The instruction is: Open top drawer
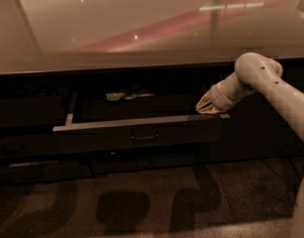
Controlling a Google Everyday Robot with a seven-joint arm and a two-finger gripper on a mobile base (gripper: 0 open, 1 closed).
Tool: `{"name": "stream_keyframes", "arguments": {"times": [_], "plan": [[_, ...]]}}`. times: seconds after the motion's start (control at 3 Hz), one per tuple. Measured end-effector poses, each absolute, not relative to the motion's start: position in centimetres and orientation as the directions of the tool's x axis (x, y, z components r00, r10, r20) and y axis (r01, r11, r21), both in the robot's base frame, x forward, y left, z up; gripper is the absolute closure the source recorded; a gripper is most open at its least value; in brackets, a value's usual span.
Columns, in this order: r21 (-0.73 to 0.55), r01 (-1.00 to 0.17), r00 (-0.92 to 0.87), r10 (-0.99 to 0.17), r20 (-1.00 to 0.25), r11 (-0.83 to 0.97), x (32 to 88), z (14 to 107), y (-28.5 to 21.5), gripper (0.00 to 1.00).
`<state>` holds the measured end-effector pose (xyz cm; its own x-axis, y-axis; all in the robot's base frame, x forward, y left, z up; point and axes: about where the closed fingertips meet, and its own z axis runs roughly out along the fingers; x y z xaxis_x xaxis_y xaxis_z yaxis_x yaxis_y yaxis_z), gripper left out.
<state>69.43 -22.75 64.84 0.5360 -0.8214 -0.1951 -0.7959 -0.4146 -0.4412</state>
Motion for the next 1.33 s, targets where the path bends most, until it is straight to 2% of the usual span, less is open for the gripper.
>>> {"name": "stream_keyframes", "arguments": {"times": [0.33, 1.0, 1.33], "plan": [[-0.441, -0.796, 0.536, -0.822, -0.195, -0.415, 69.4, 64.8, -22.8, 0.81], [-0.451, -0.802, 0.509, -0.844, -0.171, -0.392, 67.8, 65.5, -22.9, 0.34], [-0.521, -0.788, 0.466, -0.871, -0.157, -0.328, 65.0, 66.9, -23.3, 0.11]]}}
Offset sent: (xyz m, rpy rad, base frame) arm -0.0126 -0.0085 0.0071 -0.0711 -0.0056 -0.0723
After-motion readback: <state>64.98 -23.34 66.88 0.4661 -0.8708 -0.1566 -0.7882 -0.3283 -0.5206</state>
